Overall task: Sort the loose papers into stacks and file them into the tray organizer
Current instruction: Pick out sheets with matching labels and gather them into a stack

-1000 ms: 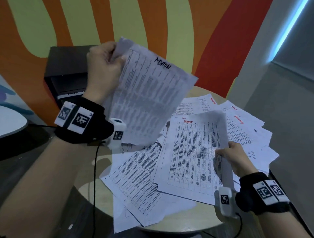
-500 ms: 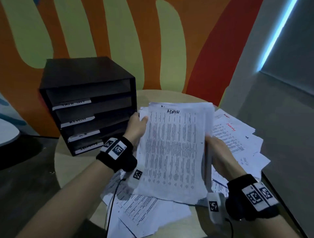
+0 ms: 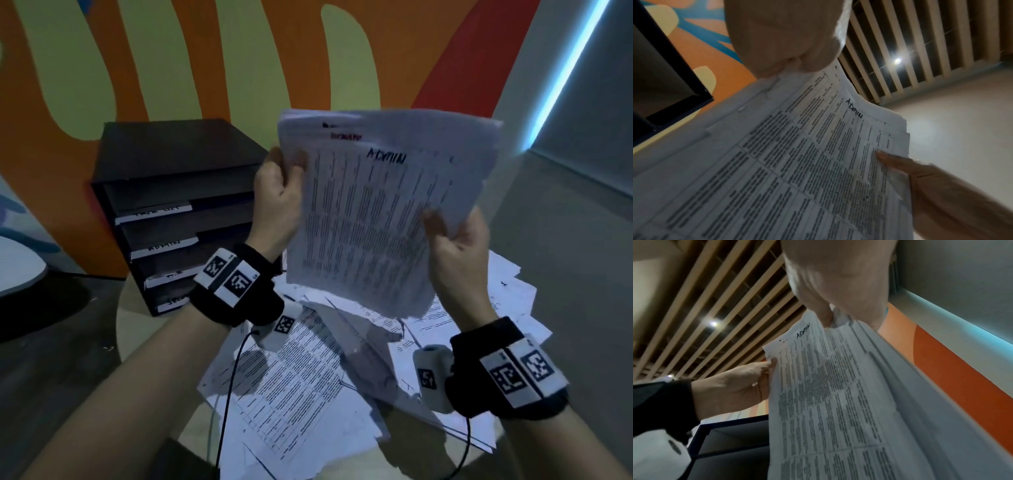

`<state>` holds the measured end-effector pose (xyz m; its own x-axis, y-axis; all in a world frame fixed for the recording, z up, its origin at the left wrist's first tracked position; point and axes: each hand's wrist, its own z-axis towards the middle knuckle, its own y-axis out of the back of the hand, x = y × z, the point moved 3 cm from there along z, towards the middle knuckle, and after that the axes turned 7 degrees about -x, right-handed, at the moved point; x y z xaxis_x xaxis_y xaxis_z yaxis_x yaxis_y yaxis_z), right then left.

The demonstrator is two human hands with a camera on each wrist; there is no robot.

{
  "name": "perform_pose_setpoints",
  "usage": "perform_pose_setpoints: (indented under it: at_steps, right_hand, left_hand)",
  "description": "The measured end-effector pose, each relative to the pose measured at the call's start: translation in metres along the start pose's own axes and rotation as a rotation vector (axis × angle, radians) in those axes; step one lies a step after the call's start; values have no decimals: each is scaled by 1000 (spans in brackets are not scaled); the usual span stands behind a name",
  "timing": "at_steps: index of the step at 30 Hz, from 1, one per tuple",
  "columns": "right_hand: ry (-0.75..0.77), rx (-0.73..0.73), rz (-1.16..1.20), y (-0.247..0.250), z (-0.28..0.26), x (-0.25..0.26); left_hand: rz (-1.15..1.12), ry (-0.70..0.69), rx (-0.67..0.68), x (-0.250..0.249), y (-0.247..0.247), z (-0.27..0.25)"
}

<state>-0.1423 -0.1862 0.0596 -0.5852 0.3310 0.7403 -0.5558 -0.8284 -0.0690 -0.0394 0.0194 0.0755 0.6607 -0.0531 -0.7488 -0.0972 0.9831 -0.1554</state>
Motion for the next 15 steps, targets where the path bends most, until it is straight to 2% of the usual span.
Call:
perform_pose_setpoints:
  at_steps: [3, 7, 10, 13, 15]
  right_hand:
    - [-89, 16, 27, -3, -4, -4]
    - [-224, 69, -40, -3, -16, -28]
    - [-265, 103, -49, -6, -14, -33]
    - [-227, 70, -131, -3, 1, -26]
    - [-46, 12, -290, 3, 14, -9]
  left_hand:
    - [-56, 54, 71, 5, 5, -2]
    - [69, 275, 238, 45, 14, -26]
    - [139, 343, 248, 61, 21, -34]
    - [148, 248, 213, 53, 23, -30]
    - [224, 30, 225, 41, 21, -22]
